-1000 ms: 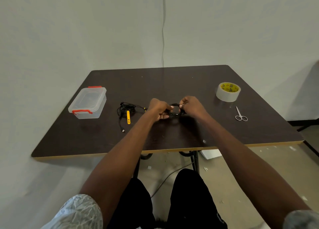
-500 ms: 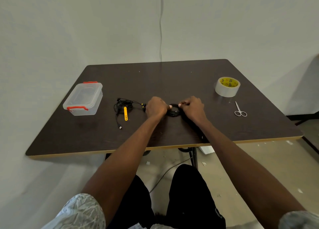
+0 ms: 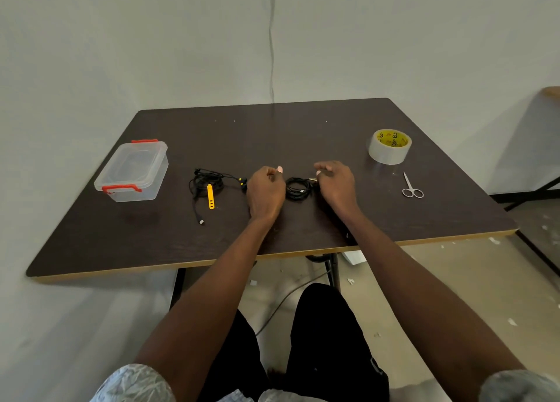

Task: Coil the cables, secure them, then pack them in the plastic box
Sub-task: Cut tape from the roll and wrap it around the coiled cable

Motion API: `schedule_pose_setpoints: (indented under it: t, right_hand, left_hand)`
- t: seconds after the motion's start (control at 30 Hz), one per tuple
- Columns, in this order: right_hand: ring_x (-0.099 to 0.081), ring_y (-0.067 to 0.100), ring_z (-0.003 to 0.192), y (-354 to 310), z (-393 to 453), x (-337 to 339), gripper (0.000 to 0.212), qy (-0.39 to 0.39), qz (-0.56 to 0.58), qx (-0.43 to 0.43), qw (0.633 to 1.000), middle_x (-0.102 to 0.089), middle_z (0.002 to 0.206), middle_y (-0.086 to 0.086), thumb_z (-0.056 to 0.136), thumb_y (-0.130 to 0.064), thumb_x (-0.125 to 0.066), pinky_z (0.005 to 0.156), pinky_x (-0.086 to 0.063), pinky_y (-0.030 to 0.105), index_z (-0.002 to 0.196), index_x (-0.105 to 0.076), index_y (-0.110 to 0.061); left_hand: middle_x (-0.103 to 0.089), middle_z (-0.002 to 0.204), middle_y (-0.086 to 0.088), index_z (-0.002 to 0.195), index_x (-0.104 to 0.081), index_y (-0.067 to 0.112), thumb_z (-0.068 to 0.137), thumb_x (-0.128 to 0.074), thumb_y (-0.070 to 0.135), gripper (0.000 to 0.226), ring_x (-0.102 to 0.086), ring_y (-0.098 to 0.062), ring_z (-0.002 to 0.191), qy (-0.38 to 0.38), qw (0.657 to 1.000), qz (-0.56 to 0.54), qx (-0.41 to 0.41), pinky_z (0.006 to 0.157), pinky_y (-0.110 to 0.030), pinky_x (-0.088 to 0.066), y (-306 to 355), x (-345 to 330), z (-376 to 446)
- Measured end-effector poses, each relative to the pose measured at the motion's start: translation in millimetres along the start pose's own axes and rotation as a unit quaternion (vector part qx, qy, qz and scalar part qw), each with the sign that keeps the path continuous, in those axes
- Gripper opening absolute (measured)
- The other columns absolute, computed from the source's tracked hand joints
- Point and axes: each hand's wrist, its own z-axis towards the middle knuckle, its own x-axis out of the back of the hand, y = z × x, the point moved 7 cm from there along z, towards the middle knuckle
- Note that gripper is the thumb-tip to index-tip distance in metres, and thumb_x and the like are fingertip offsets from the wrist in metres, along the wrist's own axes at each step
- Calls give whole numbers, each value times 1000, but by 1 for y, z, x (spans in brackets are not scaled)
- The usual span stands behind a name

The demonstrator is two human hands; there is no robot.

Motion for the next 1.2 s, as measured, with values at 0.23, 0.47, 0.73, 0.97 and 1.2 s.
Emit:
schedule_pose_setpoints:
  t: [0.23,0.47,0.73,0.97,1.2]
  right_hand:
    - [-60,7,92,5,6,27,18,78,59,-33,995,-69,102,-1,92,-10,-61,68,-38,1,104,-74,-10]
    - [-51,12,57,13,52,119,19,148,-5,-94,984,-56,61,-4,82,-7,-56,54,-37,21,64,-62,-11]
    - [-53,21,82,79,77,187,24,190,-21,-258,947,-56,88,4,86,-33,-63,67,-42,29,90,-53,-12]
    - [-66,29,101,97,89,159,64,100,-52,-260,959,-70,108,12,77,-56,-64,75,-47,30,120,-63,-8]
    - [-70,26,91,103,98,148,50,86,-32,-270,959,-72,100,13,78,-40,-60,65,-53,26,116,-64,-7]
  left_hand:
    - [-63,93,0,95,-65,15,95,-48,21,18,-57,-15,80,21,989,65,-133,65,-29,-39,45,3,-8]
    - [-71,94,0,87,-71,14,87,-52,17,19,-62,-18,84,-73,988,63,-123,67,-24,-41,103,-44,20]
    - [-56,69,-2,58,-46,13,83,-56,9,27,-48,-13,58,-139,990,-34,-1,38,-17,-34,116,-103,15]
    - [-60,67,9,71,-60,12,84,-59,12,13,-51,0,54,-149,986,-66,23,44,-17,-39,122,-118,10]
    - [-59,66,10,74,-60,11,85,-58,8,12,-52,2,53,-148,985,-82,28,33,-7,-32,121,-112,12]
